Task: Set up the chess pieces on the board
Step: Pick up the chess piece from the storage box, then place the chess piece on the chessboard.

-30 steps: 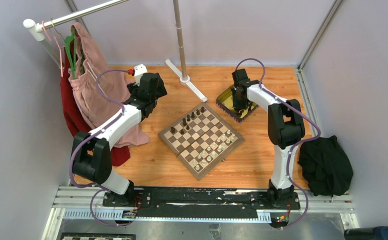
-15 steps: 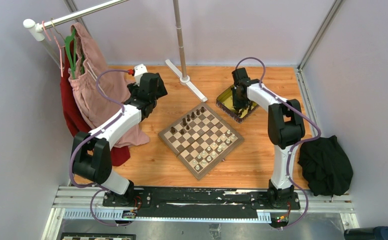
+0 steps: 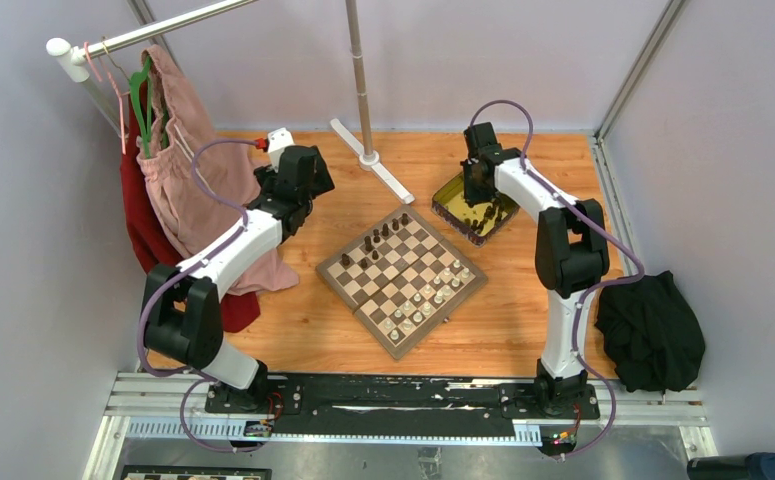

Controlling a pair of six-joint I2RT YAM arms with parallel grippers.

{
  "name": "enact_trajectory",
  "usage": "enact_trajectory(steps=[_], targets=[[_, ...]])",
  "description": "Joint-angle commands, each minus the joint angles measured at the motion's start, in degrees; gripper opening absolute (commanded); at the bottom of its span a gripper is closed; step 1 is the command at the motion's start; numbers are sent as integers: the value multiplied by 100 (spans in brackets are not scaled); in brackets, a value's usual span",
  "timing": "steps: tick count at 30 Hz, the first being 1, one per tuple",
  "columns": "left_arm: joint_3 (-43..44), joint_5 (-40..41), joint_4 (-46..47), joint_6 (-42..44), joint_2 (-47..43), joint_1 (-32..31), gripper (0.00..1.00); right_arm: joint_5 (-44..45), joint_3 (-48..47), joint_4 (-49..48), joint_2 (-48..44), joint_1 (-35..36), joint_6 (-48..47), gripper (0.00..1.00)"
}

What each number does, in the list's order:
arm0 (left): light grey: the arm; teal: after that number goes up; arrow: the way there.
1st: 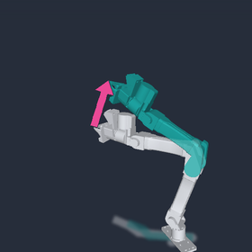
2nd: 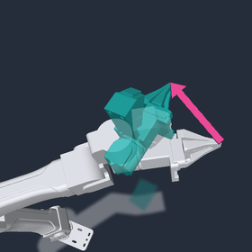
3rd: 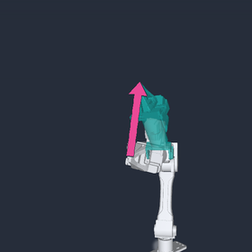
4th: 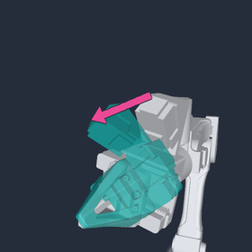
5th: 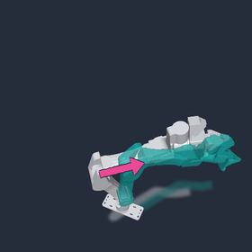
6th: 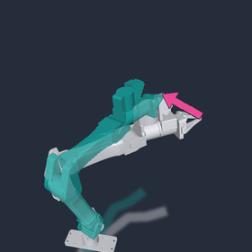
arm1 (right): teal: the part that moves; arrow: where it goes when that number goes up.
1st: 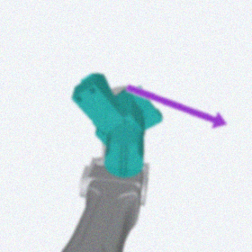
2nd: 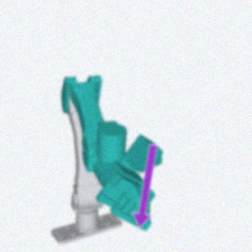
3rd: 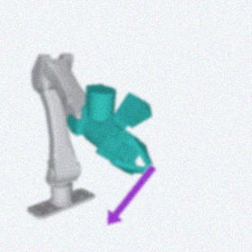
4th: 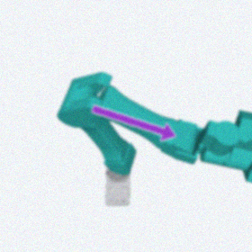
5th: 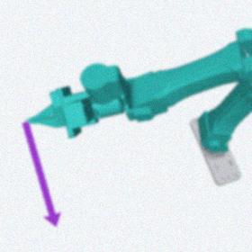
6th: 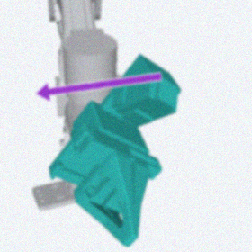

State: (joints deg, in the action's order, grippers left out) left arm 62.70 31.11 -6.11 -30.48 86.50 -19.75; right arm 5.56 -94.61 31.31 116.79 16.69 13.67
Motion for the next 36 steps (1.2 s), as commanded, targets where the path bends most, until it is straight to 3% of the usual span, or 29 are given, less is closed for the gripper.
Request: enact_trajectory(steps=[1,17,36], targets=[[-97,53,-4,-72,-348,-47,100,-32,-220,200,-106,-104,-92,0],[-895,214,-171,-357,-1259,-184,100,-316,-82,364,-917,379,-501,0],[-1635,429,-428,-545,-2045,-571,100,-84,26,635,-846,2059,-732,0]])
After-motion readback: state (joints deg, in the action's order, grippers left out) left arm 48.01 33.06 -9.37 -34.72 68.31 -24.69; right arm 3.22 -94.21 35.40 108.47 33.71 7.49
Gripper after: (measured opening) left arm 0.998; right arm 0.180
